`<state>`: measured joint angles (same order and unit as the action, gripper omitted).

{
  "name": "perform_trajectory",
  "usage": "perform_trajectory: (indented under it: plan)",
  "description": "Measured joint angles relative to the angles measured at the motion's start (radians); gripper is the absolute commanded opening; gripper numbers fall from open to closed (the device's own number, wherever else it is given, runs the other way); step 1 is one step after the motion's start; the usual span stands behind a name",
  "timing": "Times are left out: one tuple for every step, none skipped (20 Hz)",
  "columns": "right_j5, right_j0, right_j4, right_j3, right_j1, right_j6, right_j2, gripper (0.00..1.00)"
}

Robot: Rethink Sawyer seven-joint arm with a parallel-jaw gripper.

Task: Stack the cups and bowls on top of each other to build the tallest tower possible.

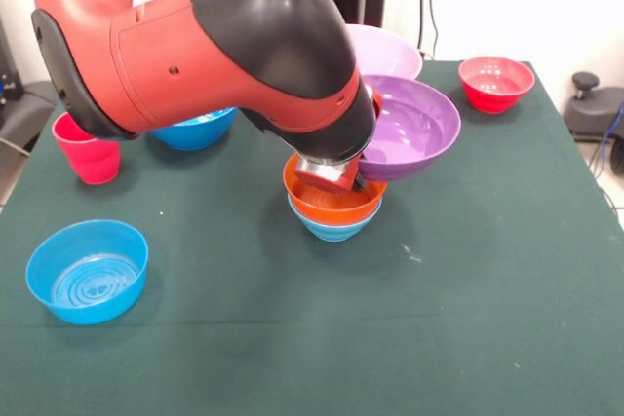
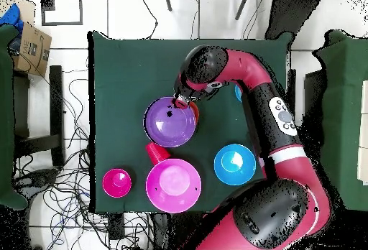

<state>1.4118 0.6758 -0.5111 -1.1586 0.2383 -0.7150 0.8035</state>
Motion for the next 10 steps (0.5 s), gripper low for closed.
perform_trajectory:
  plan:
    - [0.0,0.0,-0.001,0.002,-0.005,0.001,0.0,0.0]
    - [0.0,0.0,-0.002,0.004,-0.009,0.001,0.0,0.0]
    - [0.0,0.0,-0.003,0.006,-0.016,0.001,0.0,0.0]
    - [0.0,0.0,-0.004,0.008,-0.02,0.001,0.0,0.0]
    - [0.0,-0.001,-0.004,0.011,-0.025,0.001,0.0,0.0]
    - [0.0,-0.001,-0.004,0.013,-0.029,0.001,0.0,0.0]
    - [0.0,-0.002,-0.005,0.016,-0.032,0.001,0.0,0.0]
    - [0.0,-0.004,-0.006,0.023,-0.038,0.001,0.0,0.0]
    - [0.0,-0.006,-0.007,0.026,-0.042,0.001,0.0,0.0]
    - [0.0,-0.007,-0.007,0.03,-0.045,0.001,0.0,0.0]
